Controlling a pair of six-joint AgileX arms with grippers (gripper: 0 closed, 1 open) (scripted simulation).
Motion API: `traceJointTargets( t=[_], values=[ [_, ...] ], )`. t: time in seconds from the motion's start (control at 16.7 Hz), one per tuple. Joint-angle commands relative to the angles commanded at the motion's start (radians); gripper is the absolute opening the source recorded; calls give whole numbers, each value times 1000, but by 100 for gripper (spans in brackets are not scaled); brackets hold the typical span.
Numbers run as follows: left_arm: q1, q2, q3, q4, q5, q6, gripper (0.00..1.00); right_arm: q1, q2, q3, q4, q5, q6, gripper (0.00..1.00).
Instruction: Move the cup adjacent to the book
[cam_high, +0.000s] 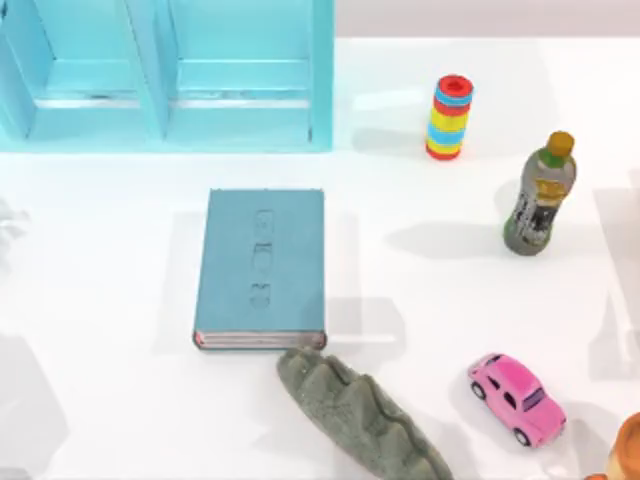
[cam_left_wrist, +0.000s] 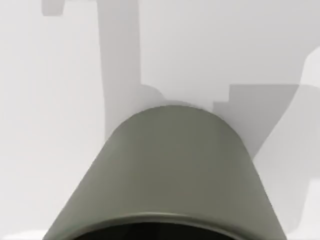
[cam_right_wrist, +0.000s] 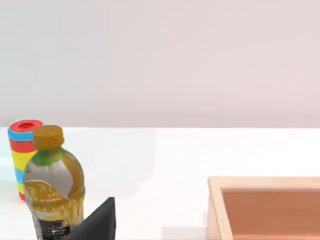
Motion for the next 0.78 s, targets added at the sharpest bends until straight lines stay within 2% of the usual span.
traceJointTargets(
  t=[0.42,0.78],
  values=[
    [0,0,0,0,0,0,2,0,0,0,0,0,0,100],
    [0,0,0,0,0,0,0,0,0,0,0,0,0,100]
  ],
)
